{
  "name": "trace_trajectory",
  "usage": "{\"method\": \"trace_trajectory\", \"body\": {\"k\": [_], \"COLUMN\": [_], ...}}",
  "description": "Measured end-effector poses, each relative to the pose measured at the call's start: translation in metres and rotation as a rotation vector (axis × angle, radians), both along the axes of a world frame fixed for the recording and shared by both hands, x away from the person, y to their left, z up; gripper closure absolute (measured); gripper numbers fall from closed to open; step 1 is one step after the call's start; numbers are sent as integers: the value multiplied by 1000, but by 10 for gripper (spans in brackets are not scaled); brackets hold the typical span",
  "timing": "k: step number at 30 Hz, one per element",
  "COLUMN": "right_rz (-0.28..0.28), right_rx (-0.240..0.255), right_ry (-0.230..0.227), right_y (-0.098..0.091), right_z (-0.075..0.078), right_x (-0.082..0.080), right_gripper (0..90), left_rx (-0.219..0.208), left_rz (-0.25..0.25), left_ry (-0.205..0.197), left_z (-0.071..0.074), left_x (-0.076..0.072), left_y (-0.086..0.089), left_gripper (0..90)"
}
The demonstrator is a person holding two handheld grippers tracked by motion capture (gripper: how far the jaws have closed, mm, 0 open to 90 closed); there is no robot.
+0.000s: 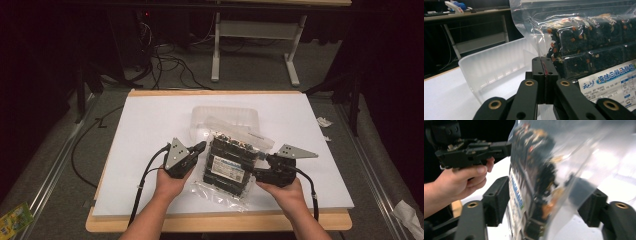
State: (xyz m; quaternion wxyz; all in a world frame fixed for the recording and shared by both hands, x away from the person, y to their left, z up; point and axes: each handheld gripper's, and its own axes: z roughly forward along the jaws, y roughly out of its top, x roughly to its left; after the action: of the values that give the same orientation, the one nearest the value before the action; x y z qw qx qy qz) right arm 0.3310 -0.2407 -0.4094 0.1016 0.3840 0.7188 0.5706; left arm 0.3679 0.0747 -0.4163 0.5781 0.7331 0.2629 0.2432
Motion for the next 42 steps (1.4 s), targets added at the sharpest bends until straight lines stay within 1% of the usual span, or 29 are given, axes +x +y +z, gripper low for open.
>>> {"method": "trace_trajectory", "body": {"k": [1,3,5,6,7,8,9,10,13,14,16,17,18,19,20,21,22,23,25,28,29,31,32,35,36,37,38,39,42], "right_rz": [17,20,31,31,26,33,60,60,125,122,120,121,122,124,124,125,125,124,122,123,127,132,132,133,132,135,135,135,141], "right_rx": [-5,-10,-22,-22,-28,-22,6,6,47,42,34,35,34,33,33,30,30,29,26,27,21,18,18,16,15,14,14,17,13], "right_ry": [14,18,29,29,24,21,35,35,45,36,29,26,24,20,20,16,16,15,9,9,1,-3,-3,-5,-6,-10,-10,-9,-19], "right_y": [3,4,7,7,8,7,6,6,6,8,9,10,10,10,10,10,10,11,12,12,13,13,13,14,14,14,14,15,16], "right_z": [-2,-3,-5,-5,-5,-5,-6,-6,-4,-3,-2,-2,-1,-1,-1,-1,-1,-1,0,0,1,2,2,3,3,3,3,3,4], "right_x": [0,0,0,0,-1,-1,1,1,1,0,-2,-2,-3,-3,-3,-4,-4,-5,-6,-7,-7,-8,-8,-8,-8,-9,-9,-9,-10], "right_gripper": [404,431,562,562,607,645,685,685,756,758,762,763,763,764,764,763,763,763,763,763,763,763,763,762,762,762,762,762,763], "left_rx": [1,3,3,3,2,0,3,3,9,10,6,1,1,9,9,36,36,66,95,110,132,133,133,190,181,149,149,133,135], "left_rz": [1,3,7,7,9,13,15,15,36,46,60,72,72,86,86,96,96,102,108,112,130,125,125,148,153,144,144,139,145], "left_ry": [1,1,5,5,6,10,15,15,43,52,68,99,99,131,131,159,159,168,203,222,230,237,237,251,258,292,292,313,300], "left_z": [0,0,-1,-1,-1,-1,-1,-1,-1,0,1,2,2,3,3,3,3,3,0,-5,-13,-23,-23,-29,-31,-33,-33,-35,-35], "left_x": [0,-1,-1,-1,-1,-1,-1,-1,0,1,2,4,4,3,3,0,0,-3,-10,-15,-19,-21,-21,-18,-17,-15,-15,-13,-14], "left_y": [0,1,2,2,3,4,5,5,5,5,7,12,12,18,18,26,26,31,42,50,56,62,62,70,74,80,80,81,80], "left_gripper": [900,900,900,900,900,900,900,900,900,895,766,715,679,637,607,587,565,565,500,479,451,422,417,379,375,364,355,345,339]}}
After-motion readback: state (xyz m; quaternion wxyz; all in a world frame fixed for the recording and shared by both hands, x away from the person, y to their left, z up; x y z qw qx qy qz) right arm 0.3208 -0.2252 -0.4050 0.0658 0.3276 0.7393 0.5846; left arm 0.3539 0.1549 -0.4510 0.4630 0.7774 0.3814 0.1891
